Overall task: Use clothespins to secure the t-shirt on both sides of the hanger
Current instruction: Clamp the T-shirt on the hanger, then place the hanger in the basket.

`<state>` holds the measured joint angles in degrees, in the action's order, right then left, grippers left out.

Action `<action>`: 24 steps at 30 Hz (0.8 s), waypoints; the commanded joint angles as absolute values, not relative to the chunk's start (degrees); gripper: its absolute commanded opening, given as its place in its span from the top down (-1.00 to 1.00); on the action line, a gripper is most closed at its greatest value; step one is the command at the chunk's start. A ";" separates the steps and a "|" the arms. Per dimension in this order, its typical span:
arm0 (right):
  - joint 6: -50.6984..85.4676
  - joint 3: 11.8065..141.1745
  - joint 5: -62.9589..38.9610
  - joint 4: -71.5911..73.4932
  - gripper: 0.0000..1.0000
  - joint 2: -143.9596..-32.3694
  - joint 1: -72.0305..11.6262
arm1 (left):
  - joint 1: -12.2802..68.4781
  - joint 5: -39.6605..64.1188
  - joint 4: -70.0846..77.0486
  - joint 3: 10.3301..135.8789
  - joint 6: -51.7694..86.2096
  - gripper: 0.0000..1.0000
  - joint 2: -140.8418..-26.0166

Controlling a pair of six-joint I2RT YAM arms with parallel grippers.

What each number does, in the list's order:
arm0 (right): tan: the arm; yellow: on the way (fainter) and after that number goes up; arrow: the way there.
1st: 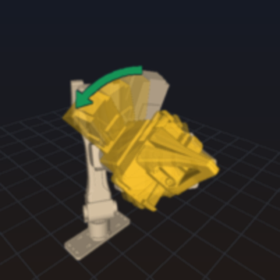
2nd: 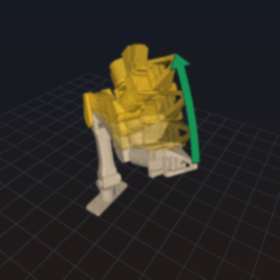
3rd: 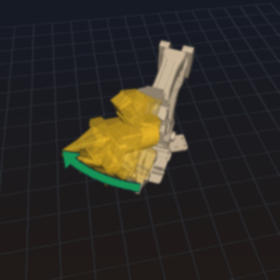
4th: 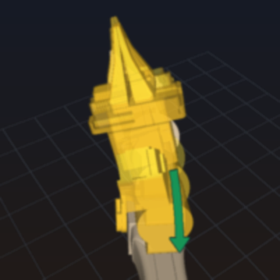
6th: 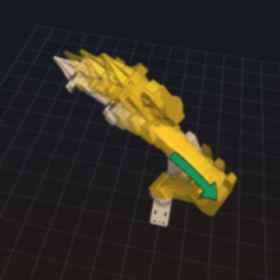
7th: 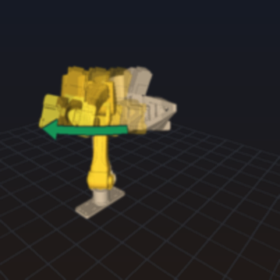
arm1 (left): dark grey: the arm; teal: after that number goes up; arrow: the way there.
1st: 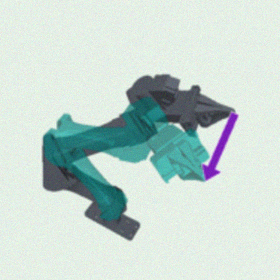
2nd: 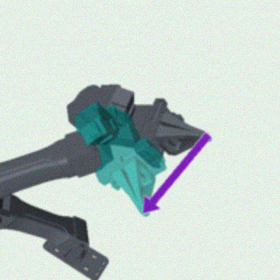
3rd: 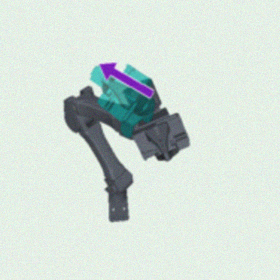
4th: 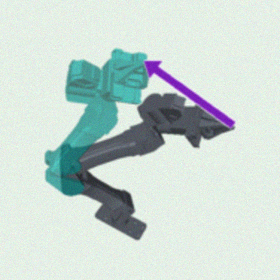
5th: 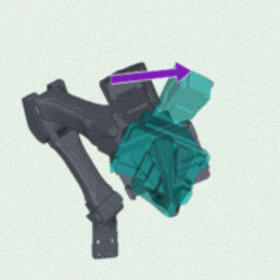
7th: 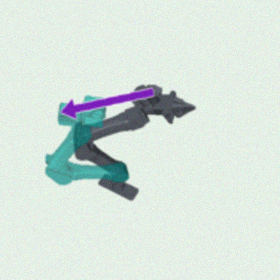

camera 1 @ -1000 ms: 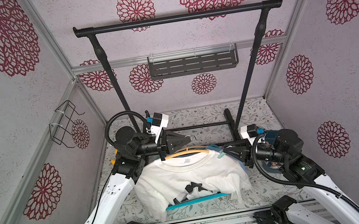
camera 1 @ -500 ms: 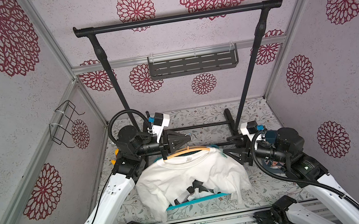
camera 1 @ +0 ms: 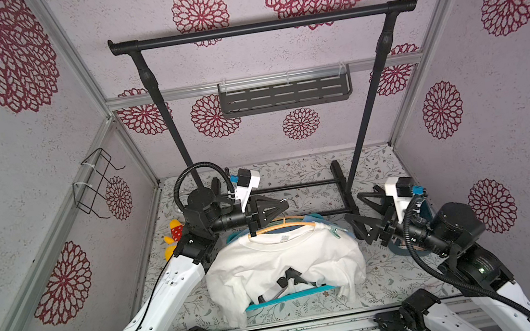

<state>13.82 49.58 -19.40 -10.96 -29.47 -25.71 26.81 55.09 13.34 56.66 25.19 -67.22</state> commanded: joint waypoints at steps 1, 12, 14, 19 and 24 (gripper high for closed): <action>20.77 50.49 1.82 -14.77 -0.68 -26.83 -25.78 | 26.85 47.03 23.04 53.27 30.21 1.00 -67.99; 30.44 54.48 28.73 -34.78 -0.57 -41.43 -22.81 | 25.27 43.33 26.93 51.86 37.47 1.00 -75.12; 30.73 53.64 26.14 -34.06 -0.53 -43.10 -19.52 | 25.19 43.14 25.00 52.15 36.11 1.00 -75.48; 30.00 49.72 17.27 -29.49 -0.42 -46.57 -8.35 | 24.92 40.94 18.92 52.67 32.97 1.00 -75.89; 27.80 47.83 11.03 -25.21 -0.41 -53.09 2.40 | 24.80 34.66 10.07 53.93 30.19 1.00 -77.18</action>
<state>28.49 48.49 15.97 -29.12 -50.54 -2.11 25.32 39.27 15.07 52.03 32.47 -76.16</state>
